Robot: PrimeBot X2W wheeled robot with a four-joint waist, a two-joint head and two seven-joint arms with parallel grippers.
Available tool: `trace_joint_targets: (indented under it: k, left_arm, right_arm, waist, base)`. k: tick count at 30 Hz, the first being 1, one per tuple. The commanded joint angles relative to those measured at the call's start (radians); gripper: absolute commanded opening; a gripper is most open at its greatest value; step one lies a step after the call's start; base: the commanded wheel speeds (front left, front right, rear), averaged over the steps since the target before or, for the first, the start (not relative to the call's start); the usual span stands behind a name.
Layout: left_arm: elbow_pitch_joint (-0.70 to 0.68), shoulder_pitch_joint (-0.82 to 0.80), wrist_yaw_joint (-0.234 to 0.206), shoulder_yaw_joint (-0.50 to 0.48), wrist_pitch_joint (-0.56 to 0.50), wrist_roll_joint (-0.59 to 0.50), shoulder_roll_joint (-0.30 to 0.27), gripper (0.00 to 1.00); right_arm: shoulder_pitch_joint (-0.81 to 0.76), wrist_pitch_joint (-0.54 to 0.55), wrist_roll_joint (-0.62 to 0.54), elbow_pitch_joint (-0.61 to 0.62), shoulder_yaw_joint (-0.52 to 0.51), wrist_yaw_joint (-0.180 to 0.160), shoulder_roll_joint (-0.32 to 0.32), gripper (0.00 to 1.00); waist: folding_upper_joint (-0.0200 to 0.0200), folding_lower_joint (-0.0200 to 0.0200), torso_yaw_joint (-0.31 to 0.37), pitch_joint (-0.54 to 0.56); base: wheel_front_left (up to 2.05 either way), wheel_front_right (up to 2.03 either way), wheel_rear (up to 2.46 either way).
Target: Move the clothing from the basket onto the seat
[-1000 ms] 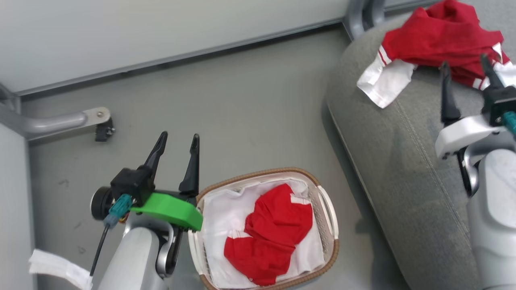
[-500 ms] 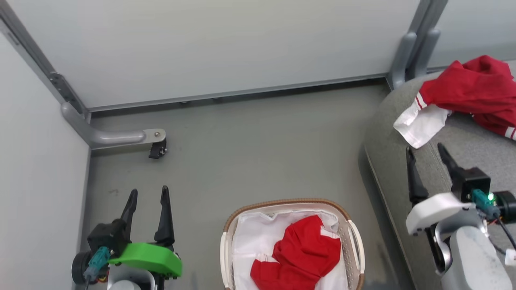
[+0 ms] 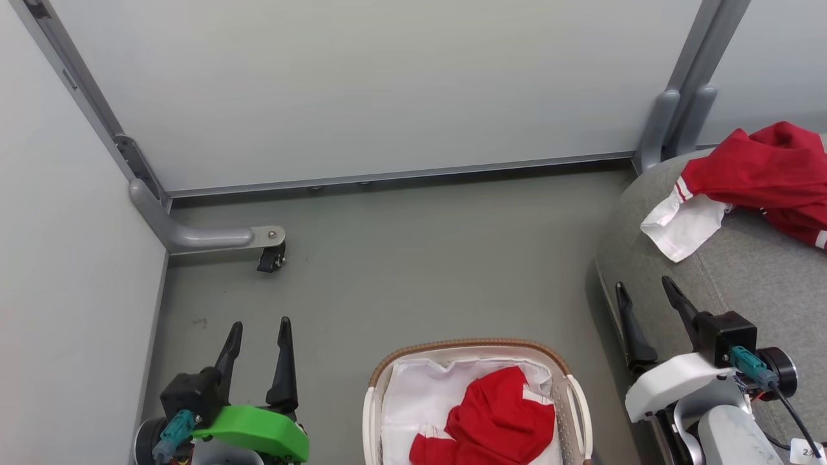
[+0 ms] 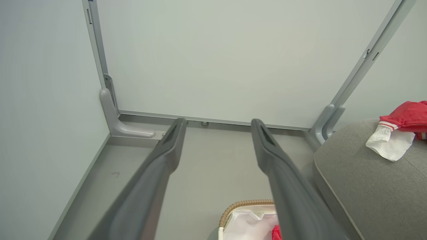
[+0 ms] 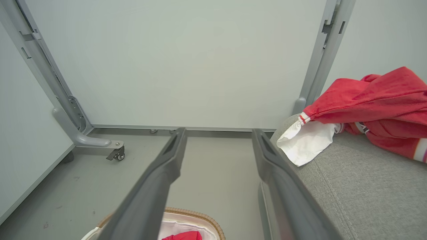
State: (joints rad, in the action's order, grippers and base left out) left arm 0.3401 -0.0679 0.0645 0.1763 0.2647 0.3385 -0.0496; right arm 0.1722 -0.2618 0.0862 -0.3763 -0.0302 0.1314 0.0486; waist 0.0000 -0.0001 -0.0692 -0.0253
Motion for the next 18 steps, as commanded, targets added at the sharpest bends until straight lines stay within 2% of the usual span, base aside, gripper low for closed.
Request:
trace_joint_targets:
  k: [1,18]
  left_arm:
    - [0.001,0.001,-0.005,0.0,-0.001,0.003,-0.002,1.0]
    - [0.027,0.005,0.006,0.009,-0.001,-0.003,-0.002,1.0]
  right_arm:
    - [-0.014,-0.005,0.007,0.006,0.003,-0.001,0.004,1.0]
    - [-0.03,-0.005,0.024,0.006,0.014,-0.001,0.004,1.0]
  waist:
    - [0.0,0.0001,0.002,0.002]
    - [0.0,0.0001,0.006,0.019]
  base:
    - [0.0,0.0,0.0]
    - [0.0,0.0,0.0]
